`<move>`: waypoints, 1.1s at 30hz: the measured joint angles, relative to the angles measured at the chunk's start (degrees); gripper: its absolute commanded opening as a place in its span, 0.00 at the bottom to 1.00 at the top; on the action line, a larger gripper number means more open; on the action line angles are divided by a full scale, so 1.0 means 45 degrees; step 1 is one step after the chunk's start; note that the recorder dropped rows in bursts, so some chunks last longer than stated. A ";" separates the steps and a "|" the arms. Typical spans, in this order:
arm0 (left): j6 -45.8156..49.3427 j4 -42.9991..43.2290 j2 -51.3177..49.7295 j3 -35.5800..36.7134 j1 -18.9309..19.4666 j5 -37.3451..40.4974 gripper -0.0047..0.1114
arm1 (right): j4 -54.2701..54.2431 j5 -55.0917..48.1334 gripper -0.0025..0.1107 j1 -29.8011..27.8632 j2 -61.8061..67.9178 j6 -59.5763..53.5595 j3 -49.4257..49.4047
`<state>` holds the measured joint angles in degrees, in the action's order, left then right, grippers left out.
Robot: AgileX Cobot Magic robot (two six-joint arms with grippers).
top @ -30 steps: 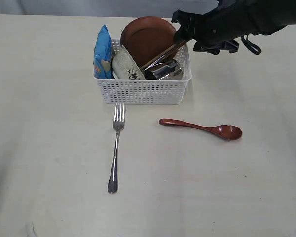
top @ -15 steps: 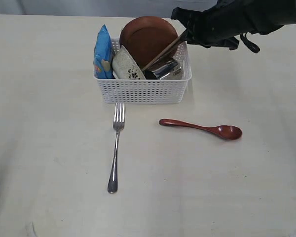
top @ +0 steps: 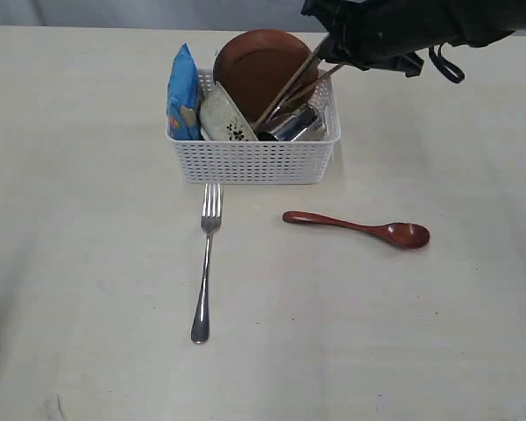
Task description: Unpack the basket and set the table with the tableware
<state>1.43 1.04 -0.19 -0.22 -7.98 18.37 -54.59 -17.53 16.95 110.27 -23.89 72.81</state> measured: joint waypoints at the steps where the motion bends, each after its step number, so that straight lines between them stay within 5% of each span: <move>1: 0.0000 0.0000 0.0000 0.0000 0.0000 0.0000 0.04 | 0.0027 -0.0086 0.02 0.0000 -0.0064 0.0000 0.0000; 11: 0.0000 0.0000 0.0000 0.0000 0.0000 0.0000 0.04 | 0.3667 -0.1078 0.02 0.0008 -0.1251 0.2129 0.0000; 33: 0.0000 0.0000 0.0000 0.0000 0.0000 0.0000 0.04 | 0.4381 -0.1499 0.02 0.0008 -0.3782 0.2224 0.0000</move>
<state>1.43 1.04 -0.19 -0.22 -7.98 18.37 -34.87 -24.28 16.98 93.25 -13.88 72.81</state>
